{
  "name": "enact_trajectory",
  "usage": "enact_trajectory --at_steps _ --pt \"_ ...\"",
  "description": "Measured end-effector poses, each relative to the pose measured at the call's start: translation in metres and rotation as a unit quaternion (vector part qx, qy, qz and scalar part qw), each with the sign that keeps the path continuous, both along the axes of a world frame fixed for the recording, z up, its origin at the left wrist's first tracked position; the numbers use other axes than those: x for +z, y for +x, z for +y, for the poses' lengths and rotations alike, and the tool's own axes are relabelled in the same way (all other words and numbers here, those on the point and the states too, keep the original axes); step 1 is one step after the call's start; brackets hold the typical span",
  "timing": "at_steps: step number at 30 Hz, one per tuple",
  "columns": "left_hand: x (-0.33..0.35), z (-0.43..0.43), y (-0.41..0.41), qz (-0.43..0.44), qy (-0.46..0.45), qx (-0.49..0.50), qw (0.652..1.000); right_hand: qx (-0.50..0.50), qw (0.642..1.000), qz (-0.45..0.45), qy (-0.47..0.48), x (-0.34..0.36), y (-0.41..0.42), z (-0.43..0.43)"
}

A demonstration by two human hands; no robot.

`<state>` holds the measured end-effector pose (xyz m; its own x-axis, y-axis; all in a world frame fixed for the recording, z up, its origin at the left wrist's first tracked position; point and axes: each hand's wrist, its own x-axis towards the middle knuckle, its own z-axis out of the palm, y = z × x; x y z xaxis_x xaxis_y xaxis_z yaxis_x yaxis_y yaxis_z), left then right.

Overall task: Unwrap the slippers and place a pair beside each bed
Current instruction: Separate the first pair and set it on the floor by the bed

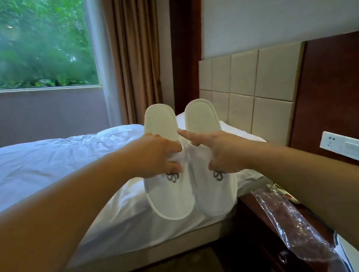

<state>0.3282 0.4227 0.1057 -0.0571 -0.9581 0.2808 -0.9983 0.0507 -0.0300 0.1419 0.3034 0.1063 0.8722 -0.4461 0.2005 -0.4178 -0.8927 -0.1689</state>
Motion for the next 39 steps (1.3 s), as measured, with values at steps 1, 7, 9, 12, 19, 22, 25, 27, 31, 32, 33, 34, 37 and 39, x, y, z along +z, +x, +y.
enact_trajectory --at_steps 1,7,9,12,19,22,25,27,31,32,33,34,37,39 --pt "-0.003 0.004 0.002 0.004 0.005 0.012 1.000 0.013 1.000 -0.007 0.004 -0.005 0.004 -0.002" --pt "-0.025 0.026 0.013 0.011 0.034 0.098 0.995 0.078 0.996 -0.023 0.023 -0.033 0.017 -0.008" --pt "-0.037 0.031 0.018 0.007 0.032 0.111 0.993 0.091 0.995 -0.021 0.025 -0.041 0.018 -0.010" --pt "-0.054 0.035 0.025 0.009 0.046 0.133 0.990 0.104 0.994 -0.014 0.031 -0.053 0.022 -0.014" --pt "-0.112 0.052 0.059 0.058 0.097 0.159 0.981 0.095 0.993 0.034 0.056 -0.091 0.052 -0.015" --pt "-0.151 0.056 0.077 0.084 0.129 0.181 0.971 0.088 0.992 0.056 0.070 -0.120 0.080 -0.007" --pt "-0.191 0.064 0.095 0.125 0.158 0.196 0.960 0.088 0.986 0.103 0.097 -0.158 0.105 0.005" --pt "-0.218 0.068 0.105 0.145 0.193 0.206 0.948 0.083 0.978 0.139 0.133 -0.187 0.118 0.009" --pt "-0.278 0.067 0.122 0.190 0.264 0.238 0.915 0.086 0.958 0.203 0.184 -0.248 0.143 0.005" --pt "-0.294 0.066 0.126 0.202 0.276 0.244 0.907 0.086 0.953 0.212 0.198 -0.263 0.148 0.002" --pt "-0.310 0.065 0.130 0.214 0.287 0.244 0.901 0.084 0.948 0.218 0.213 -0.278 0.153 -0.002" --pt "-0.325 0.064 0.134 0.227 0.296 0.241 0.896 0.082 0.943 0.224 0.233 -0.294 0.158 -0.005" --pt "-0.366 0.059 0.146 0.274 0.327 0.241 0.872 0.060 0.916 0.245 0.313 -0.339 0.172 -0.014" --pt "-0.394 0.052 0.154 0.290 0.358 0.242 0.854 0.032 0.892 0.258 0.371 -0.370 0.183 -0.021"
